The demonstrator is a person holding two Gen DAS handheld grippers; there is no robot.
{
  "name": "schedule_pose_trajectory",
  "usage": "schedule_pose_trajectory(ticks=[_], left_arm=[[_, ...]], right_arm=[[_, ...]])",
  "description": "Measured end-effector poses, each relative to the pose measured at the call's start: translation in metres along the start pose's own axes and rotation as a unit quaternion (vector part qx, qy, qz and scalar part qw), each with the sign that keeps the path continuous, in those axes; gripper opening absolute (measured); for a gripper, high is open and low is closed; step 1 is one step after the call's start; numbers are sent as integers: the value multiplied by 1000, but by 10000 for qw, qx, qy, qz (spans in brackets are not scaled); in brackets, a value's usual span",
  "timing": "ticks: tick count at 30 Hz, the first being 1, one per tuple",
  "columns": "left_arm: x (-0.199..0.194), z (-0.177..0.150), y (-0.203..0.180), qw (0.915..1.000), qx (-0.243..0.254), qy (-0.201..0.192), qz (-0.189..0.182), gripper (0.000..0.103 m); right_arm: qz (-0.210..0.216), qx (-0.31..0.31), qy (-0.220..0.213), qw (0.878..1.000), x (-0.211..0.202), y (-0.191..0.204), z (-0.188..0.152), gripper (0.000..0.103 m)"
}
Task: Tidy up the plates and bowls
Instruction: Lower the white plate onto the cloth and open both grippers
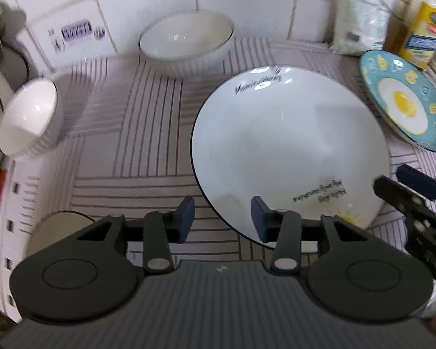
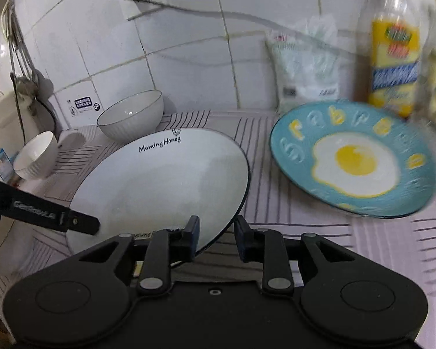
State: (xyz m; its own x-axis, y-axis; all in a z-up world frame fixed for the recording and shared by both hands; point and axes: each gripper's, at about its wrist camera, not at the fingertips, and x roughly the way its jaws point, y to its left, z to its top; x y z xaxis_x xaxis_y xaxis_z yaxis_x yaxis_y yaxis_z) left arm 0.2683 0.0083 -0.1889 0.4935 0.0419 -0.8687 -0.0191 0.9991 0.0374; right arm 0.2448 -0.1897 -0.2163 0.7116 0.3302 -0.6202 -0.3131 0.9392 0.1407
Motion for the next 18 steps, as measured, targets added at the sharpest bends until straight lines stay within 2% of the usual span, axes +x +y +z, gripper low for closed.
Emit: schedule_pose_trajectory(ticks=[2, 4, 8, 10, 12, 18], left_arm=[[-13, -2, -3, 9999, 44, -103, 12, 46], [-28, -6, -5, 9998, 57, -176, 5, 49], [-57, -16, -9, 9995, 60, -272, -143, 53], [-72, -22, -12, 9992, 105, -333, -170, 58], [-87, -27, -14, 9989, 114, -402, -211, 60], [-117, -41, -27, 9974, 256, -572, -369, 66]], right_arm=[[51, 47, -157, 9999, -24, 3, -2, 40], [51, 134, -281, 9995, -47, 3, -5, 46], [-144, 105, -398, 9990, -87, 0, -7, 48], [-242, 68, -418, 9988, -107, -2, -8, 51], [-338, 0, -483, 9983, -125, -3, -9, 58], [-616, -99, -655, 9959, -167, -11, -19, 64]])
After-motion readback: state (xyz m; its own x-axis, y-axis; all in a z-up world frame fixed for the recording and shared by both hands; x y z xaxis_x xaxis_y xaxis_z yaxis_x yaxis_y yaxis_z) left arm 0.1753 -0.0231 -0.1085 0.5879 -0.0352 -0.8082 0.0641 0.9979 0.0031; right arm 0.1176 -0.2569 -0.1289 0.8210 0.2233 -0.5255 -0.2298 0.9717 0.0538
